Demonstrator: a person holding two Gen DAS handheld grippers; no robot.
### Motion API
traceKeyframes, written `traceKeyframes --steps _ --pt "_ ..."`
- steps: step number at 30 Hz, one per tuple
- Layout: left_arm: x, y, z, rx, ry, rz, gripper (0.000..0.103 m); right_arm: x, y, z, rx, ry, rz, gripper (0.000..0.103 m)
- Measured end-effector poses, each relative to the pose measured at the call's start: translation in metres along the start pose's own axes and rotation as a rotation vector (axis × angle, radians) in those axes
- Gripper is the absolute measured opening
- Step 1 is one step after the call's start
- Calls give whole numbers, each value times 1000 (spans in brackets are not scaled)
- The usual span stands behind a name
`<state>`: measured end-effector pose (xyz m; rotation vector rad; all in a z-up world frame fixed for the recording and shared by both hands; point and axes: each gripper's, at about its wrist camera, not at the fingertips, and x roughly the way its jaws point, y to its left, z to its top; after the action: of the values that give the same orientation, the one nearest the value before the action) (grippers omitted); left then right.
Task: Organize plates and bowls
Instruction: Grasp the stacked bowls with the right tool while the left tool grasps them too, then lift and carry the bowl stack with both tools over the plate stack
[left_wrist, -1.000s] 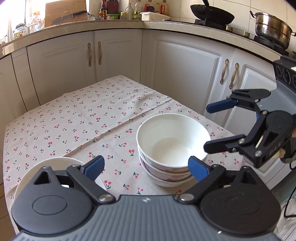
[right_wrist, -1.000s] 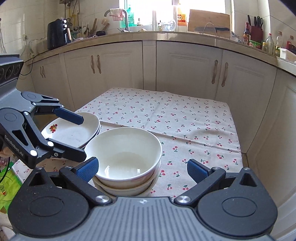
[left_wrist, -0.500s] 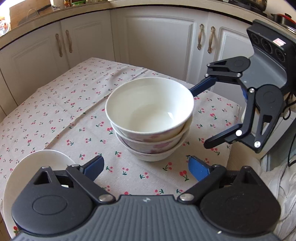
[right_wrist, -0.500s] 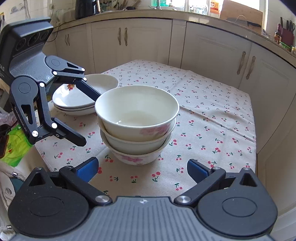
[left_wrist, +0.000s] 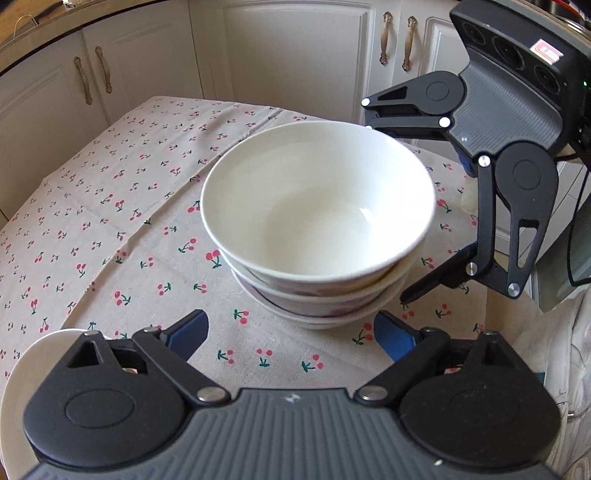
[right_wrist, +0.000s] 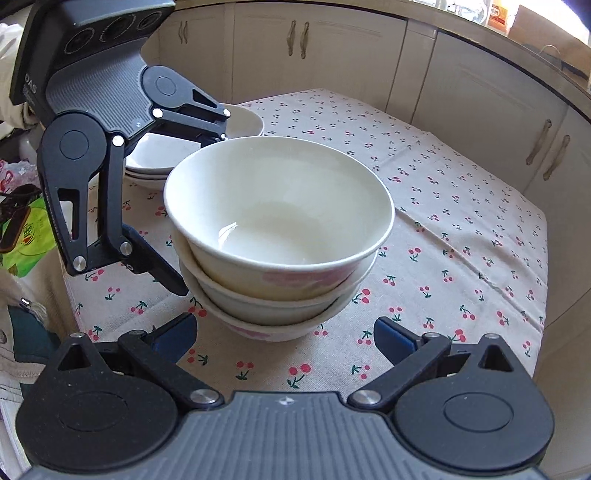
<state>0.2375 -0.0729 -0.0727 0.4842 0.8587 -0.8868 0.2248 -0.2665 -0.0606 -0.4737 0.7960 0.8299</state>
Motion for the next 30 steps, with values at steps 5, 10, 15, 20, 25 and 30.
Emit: traceKeyframes --steps 5,10,15,20,25,30 --pt "5 5 3 31 2 -51 95 6 -7 7 -66 18 44 103" --pt "8 10 6 62 1 -98 91 7 -15 12 -85 29 87 102" --pt "10 11 7 83 -1 -138 85 9 -18 17 -104 41 121 98" --pt "11 14 7 90 -3 -164 84 11 -19 20 -118 53 149 94" --pt "12 15 8 98 -4 -194 80 10 -18 20 -127 57 163 90" --pt "12 15 9 101 -5 -199 78 10 -18 20 -127 60 162 90"
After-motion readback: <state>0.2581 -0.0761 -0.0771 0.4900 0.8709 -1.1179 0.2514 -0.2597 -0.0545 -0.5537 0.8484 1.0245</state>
